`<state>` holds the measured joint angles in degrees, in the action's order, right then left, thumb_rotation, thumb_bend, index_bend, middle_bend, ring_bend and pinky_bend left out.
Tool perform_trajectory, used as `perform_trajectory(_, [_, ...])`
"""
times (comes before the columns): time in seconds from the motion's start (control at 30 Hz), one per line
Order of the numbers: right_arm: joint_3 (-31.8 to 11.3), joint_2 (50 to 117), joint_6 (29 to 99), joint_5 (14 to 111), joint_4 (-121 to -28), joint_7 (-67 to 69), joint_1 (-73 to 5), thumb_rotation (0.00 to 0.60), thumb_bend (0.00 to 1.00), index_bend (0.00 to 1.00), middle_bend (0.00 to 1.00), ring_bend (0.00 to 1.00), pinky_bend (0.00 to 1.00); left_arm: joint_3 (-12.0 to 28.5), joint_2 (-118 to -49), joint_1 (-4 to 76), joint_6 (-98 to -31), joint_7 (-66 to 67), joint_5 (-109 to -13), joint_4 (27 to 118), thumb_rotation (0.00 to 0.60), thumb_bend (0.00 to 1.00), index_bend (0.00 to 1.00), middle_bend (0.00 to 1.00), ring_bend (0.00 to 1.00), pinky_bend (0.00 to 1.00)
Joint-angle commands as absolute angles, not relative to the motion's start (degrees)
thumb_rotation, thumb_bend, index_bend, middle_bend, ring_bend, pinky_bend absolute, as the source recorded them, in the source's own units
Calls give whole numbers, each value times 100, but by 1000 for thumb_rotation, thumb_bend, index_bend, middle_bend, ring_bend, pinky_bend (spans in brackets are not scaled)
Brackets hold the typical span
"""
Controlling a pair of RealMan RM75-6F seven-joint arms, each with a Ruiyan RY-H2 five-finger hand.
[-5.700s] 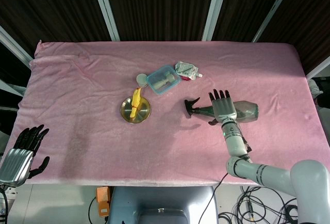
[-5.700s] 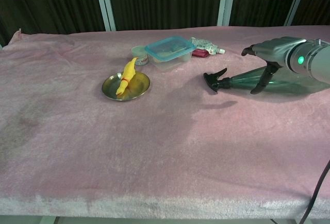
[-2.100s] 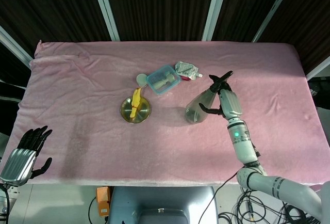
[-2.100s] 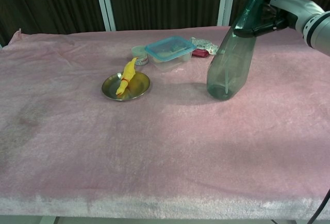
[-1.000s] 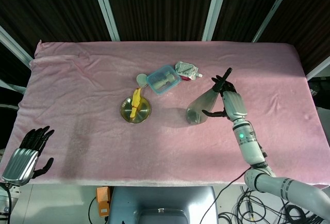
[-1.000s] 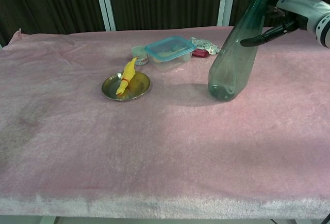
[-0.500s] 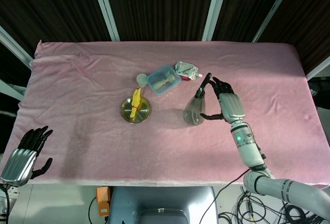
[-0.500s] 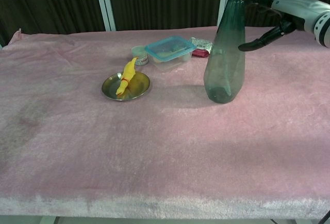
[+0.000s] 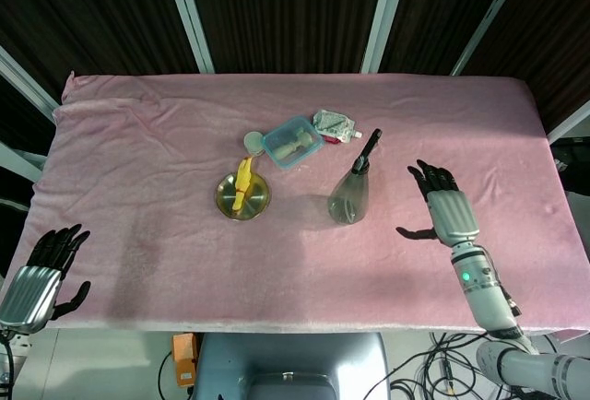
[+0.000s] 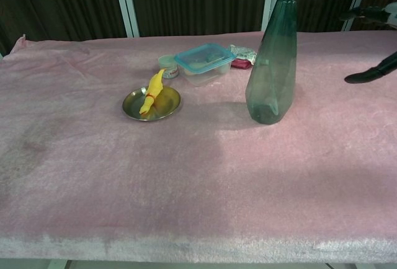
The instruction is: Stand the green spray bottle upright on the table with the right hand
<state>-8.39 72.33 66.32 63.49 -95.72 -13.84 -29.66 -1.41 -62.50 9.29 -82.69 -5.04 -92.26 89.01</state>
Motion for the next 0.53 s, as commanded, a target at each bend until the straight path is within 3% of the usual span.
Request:
perform_trajectory(0.03, [-446,6901,7156,6715,-9977,-1723,-2531,600,92,0,0,0,0,-138,-6252,924,-8282,-501,-9227,8899,600,392,0,0,0,1])
perform_trajectory(0.1, [-128,6758,7679,6953,-10170,-2102,-2156,600,96,0,0,0,0,-129,-6263,914,-8328,-498,-9247,8884,600,392,0,0,0,0])
perform_trajectory(0.23, [751,6895,9527,7870,-10103,-2582,-781,600,97,0,0,0,0,-107,-6372,816,-8670,-451,-9424,8740,600,392,0,0,0,0])
perform_trajectory(0.53, [650,6859,9609,8154,-9710,-1920,-443,600,97,0,0,0,0,-120,-6415,809,-8747,-368,-9544,8767,600,392,0,0,0,0])
